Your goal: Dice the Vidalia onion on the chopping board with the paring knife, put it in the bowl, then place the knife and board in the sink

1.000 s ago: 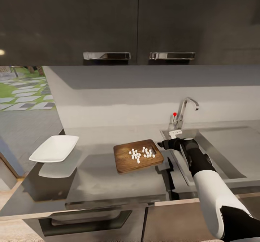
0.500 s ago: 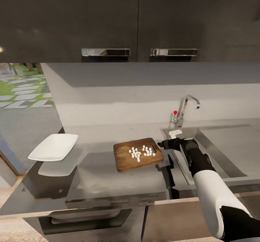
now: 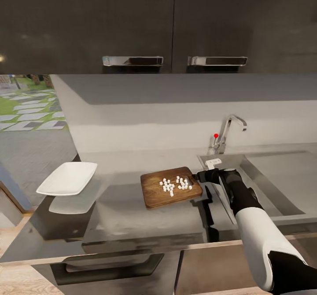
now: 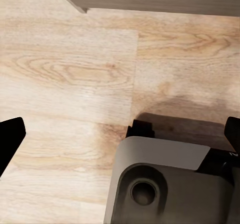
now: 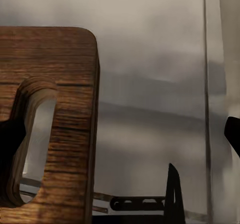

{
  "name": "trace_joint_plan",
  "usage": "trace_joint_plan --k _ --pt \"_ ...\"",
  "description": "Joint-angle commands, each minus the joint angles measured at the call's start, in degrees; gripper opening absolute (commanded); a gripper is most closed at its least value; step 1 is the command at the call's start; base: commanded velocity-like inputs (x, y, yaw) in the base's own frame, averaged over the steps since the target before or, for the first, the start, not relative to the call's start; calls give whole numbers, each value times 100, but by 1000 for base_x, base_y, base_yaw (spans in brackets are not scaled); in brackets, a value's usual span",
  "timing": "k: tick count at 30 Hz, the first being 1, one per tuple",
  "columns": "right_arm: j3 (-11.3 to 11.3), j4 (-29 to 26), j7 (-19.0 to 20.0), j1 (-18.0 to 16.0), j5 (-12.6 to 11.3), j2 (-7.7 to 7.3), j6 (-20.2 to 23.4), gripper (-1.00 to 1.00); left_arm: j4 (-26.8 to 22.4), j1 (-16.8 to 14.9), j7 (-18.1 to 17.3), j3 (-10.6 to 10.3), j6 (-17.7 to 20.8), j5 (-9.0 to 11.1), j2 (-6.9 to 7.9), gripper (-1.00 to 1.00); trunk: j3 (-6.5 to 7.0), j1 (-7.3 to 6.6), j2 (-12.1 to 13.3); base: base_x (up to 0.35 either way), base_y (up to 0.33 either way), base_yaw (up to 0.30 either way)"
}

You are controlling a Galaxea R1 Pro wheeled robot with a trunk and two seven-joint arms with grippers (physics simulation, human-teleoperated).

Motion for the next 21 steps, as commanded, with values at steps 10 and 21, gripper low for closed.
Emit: trace_joint_plan --k 10,21 --pt "-21 -8 50 -4 54 0 14 100 23 -10 0 -48 -38 48 -3 100 -7 1 -5 0 3 0" --pt "-21 -8 50 -4 54 0 14 100 17 -10 0 -47 -38 48 -3 100 -70 1 -5 0 0 0"
